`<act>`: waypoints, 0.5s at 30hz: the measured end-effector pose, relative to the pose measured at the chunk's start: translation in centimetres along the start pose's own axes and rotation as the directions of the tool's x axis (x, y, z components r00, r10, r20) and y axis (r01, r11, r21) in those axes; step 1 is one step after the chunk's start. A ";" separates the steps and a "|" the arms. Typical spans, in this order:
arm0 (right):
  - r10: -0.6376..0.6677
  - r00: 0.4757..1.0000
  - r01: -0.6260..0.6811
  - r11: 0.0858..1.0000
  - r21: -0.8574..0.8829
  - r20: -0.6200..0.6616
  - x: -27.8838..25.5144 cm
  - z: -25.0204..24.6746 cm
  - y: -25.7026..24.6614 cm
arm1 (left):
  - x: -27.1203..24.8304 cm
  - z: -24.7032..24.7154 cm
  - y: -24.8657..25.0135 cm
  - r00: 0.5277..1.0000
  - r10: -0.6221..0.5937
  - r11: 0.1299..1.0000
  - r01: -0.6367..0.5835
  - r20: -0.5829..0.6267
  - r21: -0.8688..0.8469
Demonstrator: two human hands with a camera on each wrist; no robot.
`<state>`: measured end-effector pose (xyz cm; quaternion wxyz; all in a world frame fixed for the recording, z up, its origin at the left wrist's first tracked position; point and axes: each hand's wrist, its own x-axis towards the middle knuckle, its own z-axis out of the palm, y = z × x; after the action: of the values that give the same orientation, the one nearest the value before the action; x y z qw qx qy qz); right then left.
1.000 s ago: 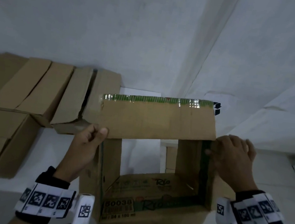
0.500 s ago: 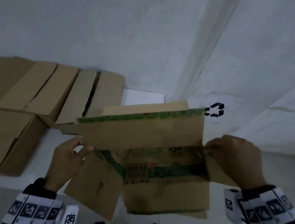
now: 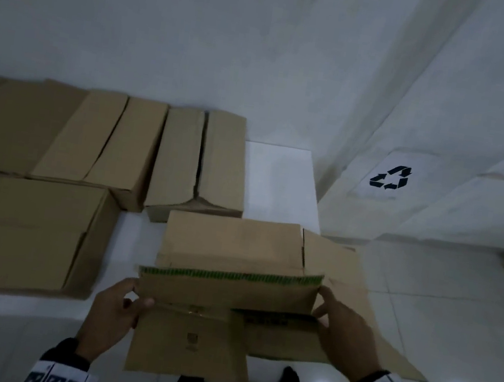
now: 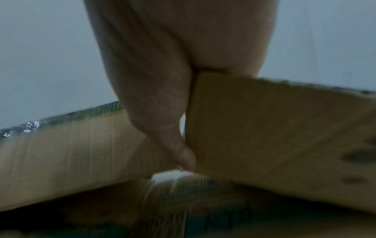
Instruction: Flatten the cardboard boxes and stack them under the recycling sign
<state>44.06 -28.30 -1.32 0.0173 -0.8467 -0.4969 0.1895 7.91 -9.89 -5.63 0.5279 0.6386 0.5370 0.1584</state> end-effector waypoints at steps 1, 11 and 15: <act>0.033 0.999 -0.034 0.994 0.105 0.011 -0.1 1.6 -0.5 | 0.1 -0.3 -1.1 1.000 -0.016 1.000 0.016 0.004 0.002; -0.127 0.963 0.033 0.933 0.359 0.239 -1.3 11.0 -1.8 | -0.2 -1.7 -8.1 0.964 -0.192 0.942 0.233 0.183 -0.241; -0.112 0.970 0.054 0.965 0.259 0.216 -0.5 10.6 -2.2 | 0.5 -0.9 -8.0 0.968 -0.169 0.976 0.190 0.185 -0.105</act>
<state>38.43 -29.31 -10.54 0.0747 -0.7885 -0.5028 0.3462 3.22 -10.04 -12.22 0.6231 0.5655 0.5336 0.0855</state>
